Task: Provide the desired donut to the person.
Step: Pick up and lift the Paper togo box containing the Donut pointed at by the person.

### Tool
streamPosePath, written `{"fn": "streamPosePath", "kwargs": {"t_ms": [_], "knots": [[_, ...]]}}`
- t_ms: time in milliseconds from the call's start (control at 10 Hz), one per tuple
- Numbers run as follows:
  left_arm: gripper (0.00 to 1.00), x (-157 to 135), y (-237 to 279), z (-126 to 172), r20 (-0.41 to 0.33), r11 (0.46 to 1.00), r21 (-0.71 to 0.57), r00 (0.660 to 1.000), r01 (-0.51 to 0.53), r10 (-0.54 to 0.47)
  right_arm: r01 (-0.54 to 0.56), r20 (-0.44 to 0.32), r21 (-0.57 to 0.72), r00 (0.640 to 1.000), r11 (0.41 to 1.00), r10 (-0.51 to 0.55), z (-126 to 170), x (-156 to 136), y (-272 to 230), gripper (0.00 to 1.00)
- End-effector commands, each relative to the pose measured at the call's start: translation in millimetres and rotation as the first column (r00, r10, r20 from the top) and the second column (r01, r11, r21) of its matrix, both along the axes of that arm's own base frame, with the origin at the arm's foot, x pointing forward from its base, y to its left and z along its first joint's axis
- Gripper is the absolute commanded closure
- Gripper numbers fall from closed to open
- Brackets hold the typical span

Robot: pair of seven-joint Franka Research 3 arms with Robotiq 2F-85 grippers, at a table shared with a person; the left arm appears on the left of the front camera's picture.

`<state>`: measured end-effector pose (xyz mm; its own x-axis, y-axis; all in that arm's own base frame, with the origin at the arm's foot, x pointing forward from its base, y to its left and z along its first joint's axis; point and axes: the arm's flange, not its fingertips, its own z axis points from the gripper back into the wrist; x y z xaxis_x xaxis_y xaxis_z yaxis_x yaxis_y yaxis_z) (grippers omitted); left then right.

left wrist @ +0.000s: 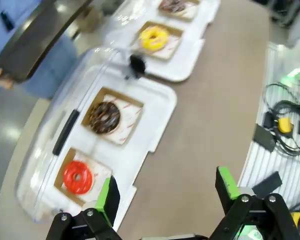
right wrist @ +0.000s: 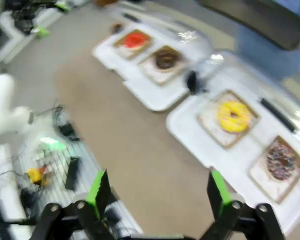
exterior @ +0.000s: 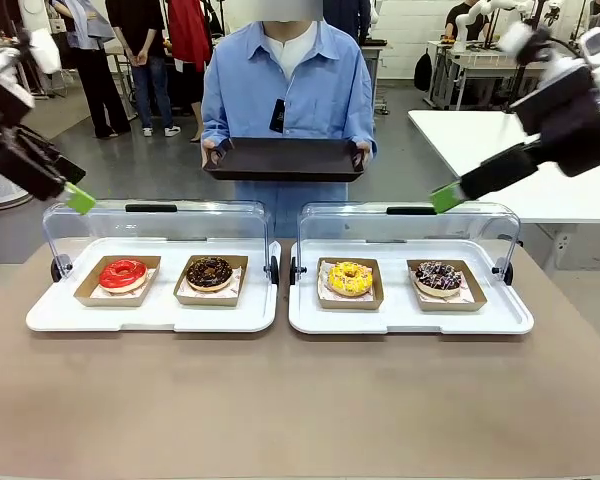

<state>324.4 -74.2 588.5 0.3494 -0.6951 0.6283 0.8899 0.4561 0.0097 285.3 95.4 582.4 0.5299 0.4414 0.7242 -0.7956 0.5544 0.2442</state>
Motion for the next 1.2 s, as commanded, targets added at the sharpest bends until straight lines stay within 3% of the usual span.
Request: {"fn": "streamPosePath", "kwargs": {"t_ms": [0,100,300,500,800,1000,1100], "knots": [[0.0,-4,34,7,-0.045,0.977,-0.128,0.983,0.169,-0.176,-0.138,-0.092,0.053,0.986,0.989,0.142,8,0,-40,0.0],[0.0,-3,53,8,0.005,0.952,-0.196,0.971,0.236,-0.24,-0.158,-0.083,0.043,0.983,0.986,0.161,7,1,-62,0.0],[0.0,-9,87,3,0.101,0.93,-0.251,0.963,0.267,-0.25,-0.216,-0.05,0.027,0.975,0.976,0.217,2,-7,-95,0.0],[0.0,-9,117,-9,0.102,0.925,-0.297,0.971,0.238,-0.217,-0.213,-0.03,0.011,0.977,0.977,0.213,-1,-17,-122,0.0],[0.0,-15,141,-18,0.104,0.937,-0.274,0.975,0.217,-0.195,-0.212,0.081,0.097,0.975,0.972,0.204,-7,-32,-170,0.0],[0.0,-19,150,-20,0.124,0.937,-0.268,0.973,0.222,-0.195,-0.32,0.234,0.221,0.934,0.921,0.268,-10,-35,-195,0.0],[0.0,-20,153,-22,0.129,0.937,-0.269,0.972,0.224,-0.196,-0.338,0.249,0.239,0.928,0.91,0.279,-13,-31,-201,0.0]]}}
